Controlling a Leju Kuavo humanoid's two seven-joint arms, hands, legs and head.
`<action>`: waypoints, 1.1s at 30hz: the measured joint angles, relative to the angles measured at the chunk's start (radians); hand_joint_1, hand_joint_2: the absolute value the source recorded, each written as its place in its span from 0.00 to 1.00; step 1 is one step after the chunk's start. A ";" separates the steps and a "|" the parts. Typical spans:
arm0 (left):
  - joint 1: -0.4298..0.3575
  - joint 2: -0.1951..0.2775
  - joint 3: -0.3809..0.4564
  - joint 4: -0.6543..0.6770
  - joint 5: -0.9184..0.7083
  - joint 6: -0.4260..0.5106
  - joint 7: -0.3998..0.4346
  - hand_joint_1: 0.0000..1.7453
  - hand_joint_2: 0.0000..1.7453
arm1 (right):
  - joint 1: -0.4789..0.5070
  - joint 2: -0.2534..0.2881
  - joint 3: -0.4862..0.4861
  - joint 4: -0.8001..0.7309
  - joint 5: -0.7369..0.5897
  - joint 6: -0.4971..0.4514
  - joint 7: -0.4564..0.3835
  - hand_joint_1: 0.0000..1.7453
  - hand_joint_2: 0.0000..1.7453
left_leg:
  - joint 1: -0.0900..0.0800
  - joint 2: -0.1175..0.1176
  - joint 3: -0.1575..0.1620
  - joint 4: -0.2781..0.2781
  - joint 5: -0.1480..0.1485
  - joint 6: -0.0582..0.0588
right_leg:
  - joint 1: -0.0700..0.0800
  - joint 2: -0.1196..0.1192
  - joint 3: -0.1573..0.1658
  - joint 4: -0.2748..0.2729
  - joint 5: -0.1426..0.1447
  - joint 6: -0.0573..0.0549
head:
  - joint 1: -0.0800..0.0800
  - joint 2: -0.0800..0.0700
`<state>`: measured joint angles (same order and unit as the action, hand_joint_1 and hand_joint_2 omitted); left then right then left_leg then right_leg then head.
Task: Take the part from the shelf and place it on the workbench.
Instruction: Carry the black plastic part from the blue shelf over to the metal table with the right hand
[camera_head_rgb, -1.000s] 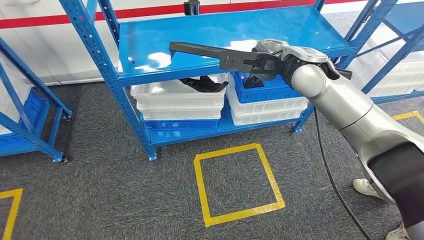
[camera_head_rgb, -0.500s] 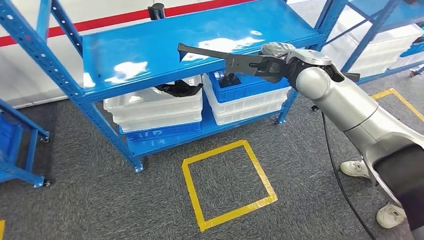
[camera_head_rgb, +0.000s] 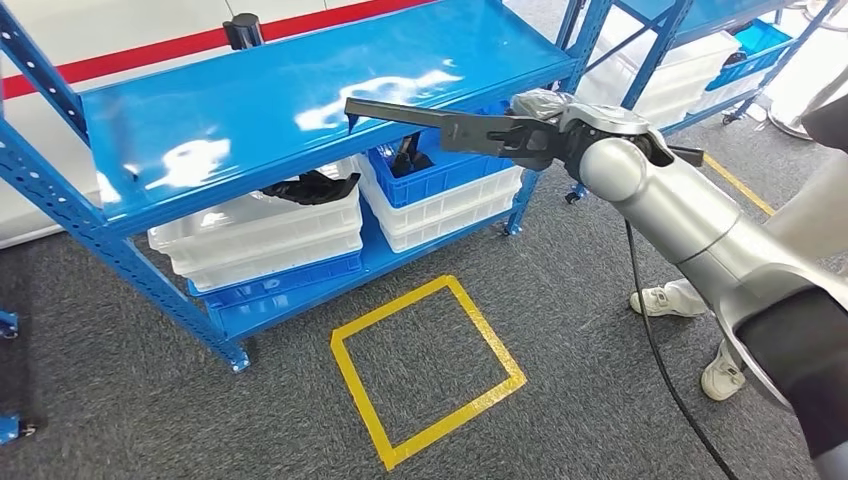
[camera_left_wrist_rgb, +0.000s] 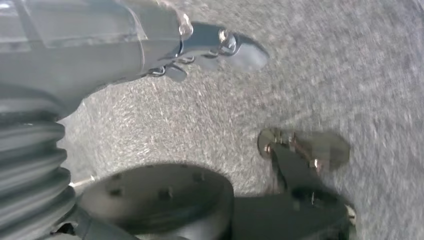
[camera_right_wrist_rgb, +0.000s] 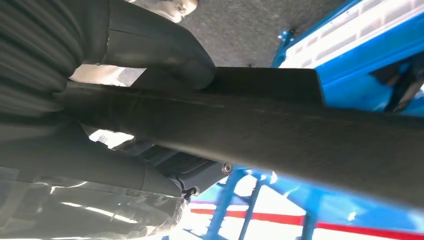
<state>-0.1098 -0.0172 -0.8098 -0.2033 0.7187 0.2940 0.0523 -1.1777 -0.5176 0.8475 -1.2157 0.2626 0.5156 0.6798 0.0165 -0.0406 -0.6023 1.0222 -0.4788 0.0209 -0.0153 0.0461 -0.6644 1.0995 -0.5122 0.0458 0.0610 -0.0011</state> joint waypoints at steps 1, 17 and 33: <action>0.001 0.000 0.000 0.000 0.000 0.000 0.000 0.00 1.00 | 0.000 0.001 0.001 0.000 0.002 0.001 0.000 1.00 1.00 | -0.002 0.015 0.004 0.000 -0.003 0.005 | 0.000 -0.024 -0.033 0.066 -0.029 0.004 | 0.007 0.000; -0.005 -0.001 -0.015 0.000 0.004 -0.001 0.000 0.00 1.00 | 0.002 -0.004 0.010 -0.015 -0.030 -0.038 0.000 1.00 1.00 | -0.021 0.071 0.020 0.006 -0.034 0.000 | 0.016 -0.067 0.046 -0.096 0.060 -0.021 | 0.008 0.000; -0.004 -0.002 -0.017 0.000 0.009 -0.001 0.001 0.00 1.00 | 0.000 -0.017 0.009 0.001 -0.035 -0.041 0.000 1.00 1.00 | -0.015 0.070 0.046 -0.014 -0.029 0.020 | 0.005 -0.053 -0.091 0.182 -0.042 0.006 | 0.024 0.000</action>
<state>-0.1139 -0.0193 -0.8272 -0.2035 0.7276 0.2930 0.0534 -1.1780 -0.5341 0.8563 -1.2149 0.2273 0.4746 0.6798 0.0018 0.0296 -0.5564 1.0078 -0.5081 0.0406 -0.0100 -0.0069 -0.7554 1.2815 -0.5539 0.0518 0.0853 -0.0011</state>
